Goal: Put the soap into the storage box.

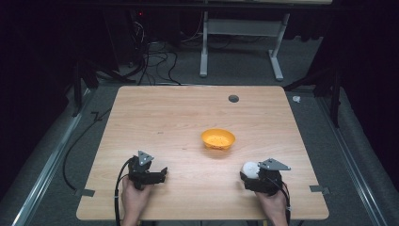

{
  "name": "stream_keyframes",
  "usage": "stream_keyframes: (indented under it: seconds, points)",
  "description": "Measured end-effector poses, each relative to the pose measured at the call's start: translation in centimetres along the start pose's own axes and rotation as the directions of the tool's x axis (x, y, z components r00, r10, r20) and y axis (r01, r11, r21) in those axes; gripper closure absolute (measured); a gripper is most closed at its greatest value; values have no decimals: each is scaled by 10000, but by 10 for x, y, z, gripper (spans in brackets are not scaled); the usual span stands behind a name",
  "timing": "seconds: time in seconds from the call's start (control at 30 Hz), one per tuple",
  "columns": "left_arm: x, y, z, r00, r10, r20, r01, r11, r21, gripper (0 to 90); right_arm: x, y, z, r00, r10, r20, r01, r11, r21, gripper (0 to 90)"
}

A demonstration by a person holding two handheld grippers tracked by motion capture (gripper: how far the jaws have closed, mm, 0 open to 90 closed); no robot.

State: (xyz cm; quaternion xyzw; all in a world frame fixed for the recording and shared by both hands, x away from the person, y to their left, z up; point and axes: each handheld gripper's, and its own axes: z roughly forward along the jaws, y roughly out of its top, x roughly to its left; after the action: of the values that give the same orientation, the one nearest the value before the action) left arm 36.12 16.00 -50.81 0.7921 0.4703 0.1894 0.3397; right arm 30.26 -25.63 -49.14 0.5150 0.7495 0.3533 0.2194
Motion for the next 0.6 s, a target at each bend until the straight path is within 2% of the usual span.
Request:
stream_keyframes:
  seconds: [0.3, 0.47, 0.6]
  points:
    - [0, 0, 0, 10000, -1, 2, 1, 10000, 0, 83, -1, -3, 5, 9997, -56, 231, 52, 9998, 183, 177]
    - [0, 0, 0, 10000, 1, 1, -1, 10000, 1, 84, -2, -5, 8, 9999, 41, 124, -44, 9995, 299, 210]
    - [0, 0, 0, 10000, 0, 1, 0, 10000, 0, 84, 0, -6, 8, 9998, -112, 165, 107, 9995, 313, 238]
